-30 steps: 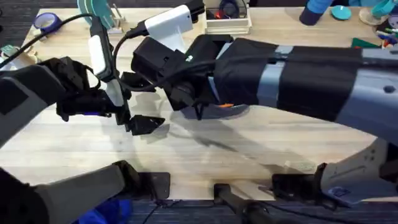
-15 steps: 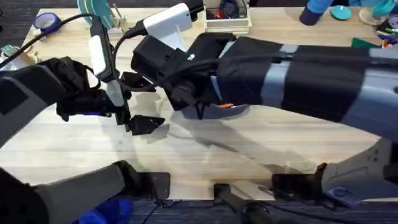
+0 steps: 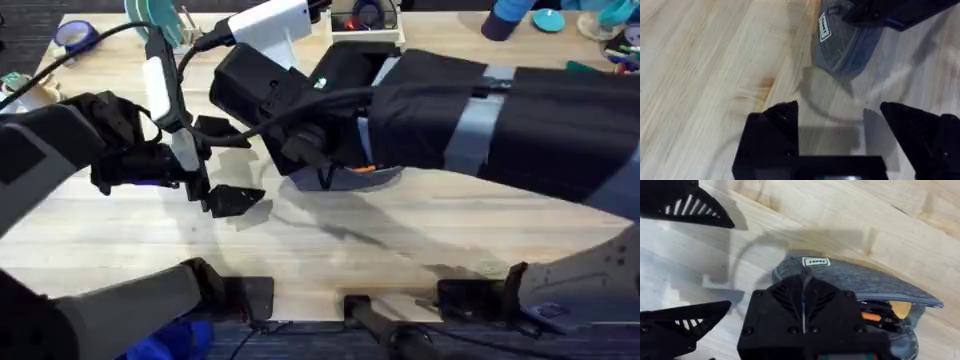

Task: Unzip the bag, pick up the pens from the table one at a time and place them inside, then zip the bag closed.

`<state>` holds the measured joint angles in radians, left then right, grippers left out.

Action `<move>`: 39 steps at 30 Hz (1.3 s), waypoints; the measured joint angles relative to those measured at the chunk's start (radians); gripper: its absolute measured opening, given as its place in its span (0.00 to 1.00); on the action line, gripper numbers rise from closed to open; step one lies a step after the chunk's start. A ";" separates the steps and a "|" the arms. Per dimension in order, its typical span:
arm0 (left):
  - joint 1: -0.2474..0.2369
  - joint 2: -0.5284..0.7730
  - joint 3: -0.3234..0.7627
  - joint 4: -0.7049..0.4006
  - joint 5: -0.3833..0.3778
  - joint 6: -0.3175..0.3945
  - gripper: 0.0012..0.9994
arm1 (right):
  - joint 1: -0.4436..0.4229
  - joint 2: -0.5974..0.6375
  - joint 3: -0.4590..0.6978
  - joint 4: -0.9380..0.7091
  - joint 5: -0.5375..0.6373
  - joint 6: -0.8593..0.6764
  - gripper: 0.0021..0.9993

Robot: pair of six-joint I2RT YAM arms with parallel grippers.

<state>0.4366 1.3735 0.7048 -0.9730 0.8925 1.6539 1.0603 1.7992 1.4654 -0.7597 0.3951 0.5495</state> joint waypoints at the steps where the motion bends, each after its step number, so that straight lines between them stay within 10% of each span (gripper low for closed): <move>1: 0.000 0.000 0.000 0.000 0.000 0.000 0.99 | 0.000 0.000 0.000 0.000 0.000 -0.004 0.03; 39: 0.000 0.000 0.000 0.016 -0.026 0.000 0.99 | -0.022 -0.124 -0.190 0.284 -0.108 -0.292 0.03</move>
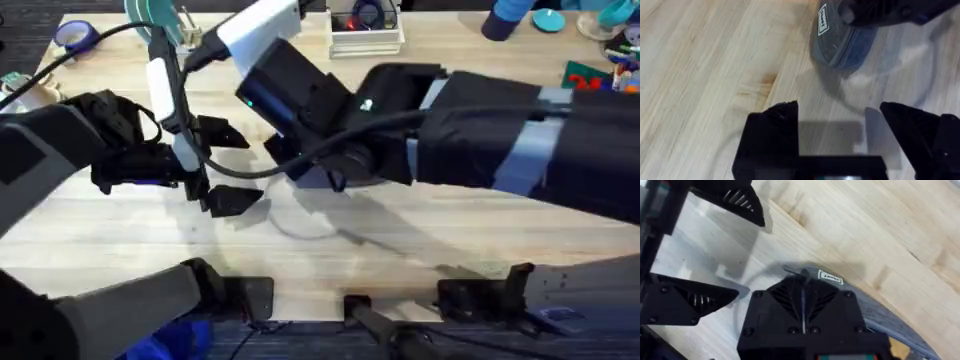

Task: Unzip the bag, pick up the pens from the table one at a time and place them inside, then zip the bag closed.

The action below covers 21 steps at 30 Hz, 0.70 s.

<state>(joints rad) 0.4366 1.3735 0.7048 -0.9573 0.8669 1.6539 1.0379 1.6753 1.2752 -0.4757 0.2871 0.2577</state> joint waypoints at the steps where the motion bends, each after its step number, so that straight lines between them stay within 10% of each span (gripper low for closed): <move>1: 0.000 0.000 0.000 0.000 0.000 0.000 0.99 | -0.004 -0.002 -0.018 0.023 -0.010 -0.002 0.03; 21: 0.000 0.000 0.000 0.014 0.000 0.000 0.99 | -0.109 -0.184 -0.353 0.371 -0.207 -0.041 0.03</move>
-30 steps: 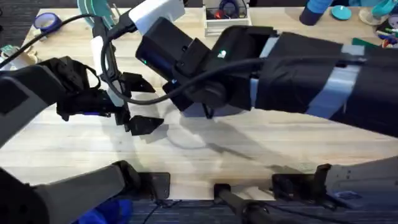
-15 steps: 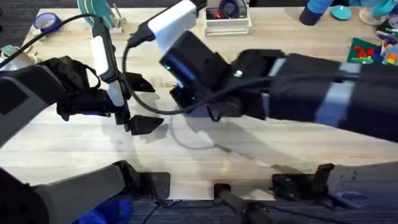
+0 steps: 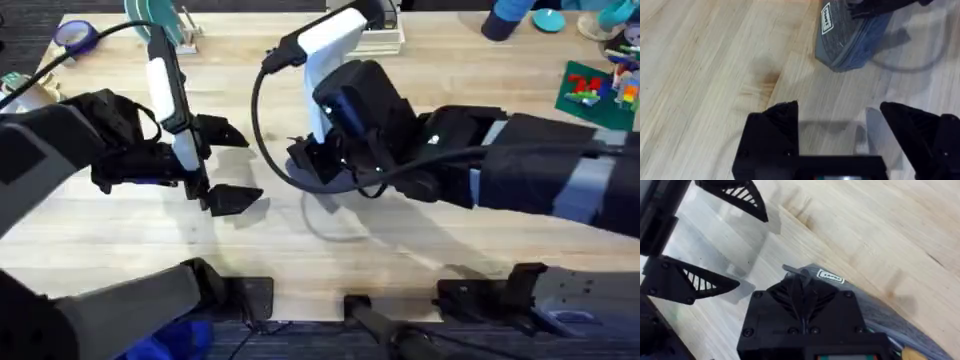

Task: Unzip the bag, pick up the pens from the table one at a time and place them inside, then zip the bag closed.

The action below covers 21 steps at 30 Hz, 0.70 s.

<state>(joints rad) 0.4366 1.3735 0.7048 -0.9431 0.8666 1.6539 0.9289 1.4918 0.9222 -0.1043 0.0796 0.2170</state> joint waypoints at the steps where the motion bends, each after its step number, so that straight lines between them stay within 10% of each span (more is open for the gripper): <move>1: 0.000 0.000 0.000 0.001 0.000 0.000 0.99 | -0.004 0.000 0.000 0.001 -0.009 -0.006 0.03; 14: -0.011 0.000 0.000 0.001 0.089 0.041 0.99 | -0.062 -0.038 -0.026 0.031 -0.136 -0.070 0.03; 21: -0.137 0.063 0.000 0.061 0.142 0.073 0.99 | -0.065 -0.058 -0.088 0.086 -0.154 -0.073 0.03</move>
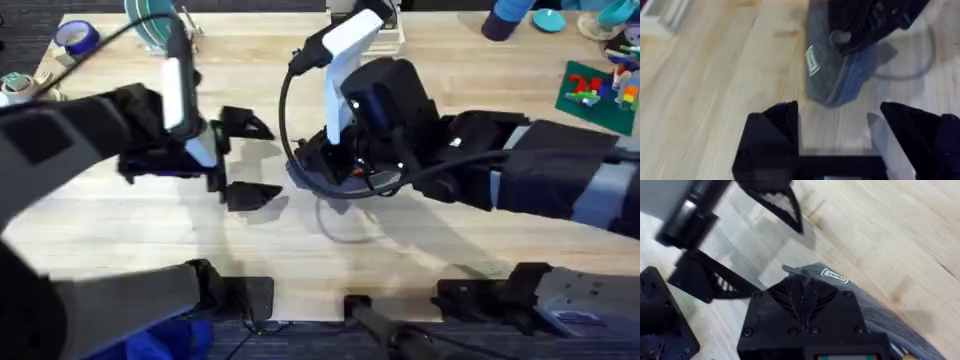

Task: Unzip the bag, pick up the pens from the table one at a time and place them inside, then zip the bag closed.

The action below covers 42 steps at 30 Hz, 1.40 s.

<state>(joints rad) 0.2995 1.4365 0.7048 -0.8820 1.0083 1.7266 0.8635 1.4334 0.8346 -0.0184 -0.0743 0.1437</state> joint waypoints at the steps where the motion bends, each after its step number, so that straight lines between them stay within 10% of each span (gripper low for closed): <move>1: -0.019 0.021 0.000 0.011 0.007 0.002 0.99 | -0.001 0.000 0.000 0.002 -0.002 -0.001 0.03; 14: -0.096 0.218 0.000 0.075 0.231 0.007 0.99 | -0.002 0.000 -0.001 0.007 -0.020 -0.004 0.03; 42: -0.096 0.218 0.000 0.075 0.244 0.008 0.95 | -0.002 0.000 -0.001 0.007 -0.021 -0.004 0.03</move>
<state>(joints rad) 0.2031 1.6547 0.7048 -0.8074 1.2522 1.7345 0.8616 1.4334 0.8337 -0.0116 -0.0948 0.1398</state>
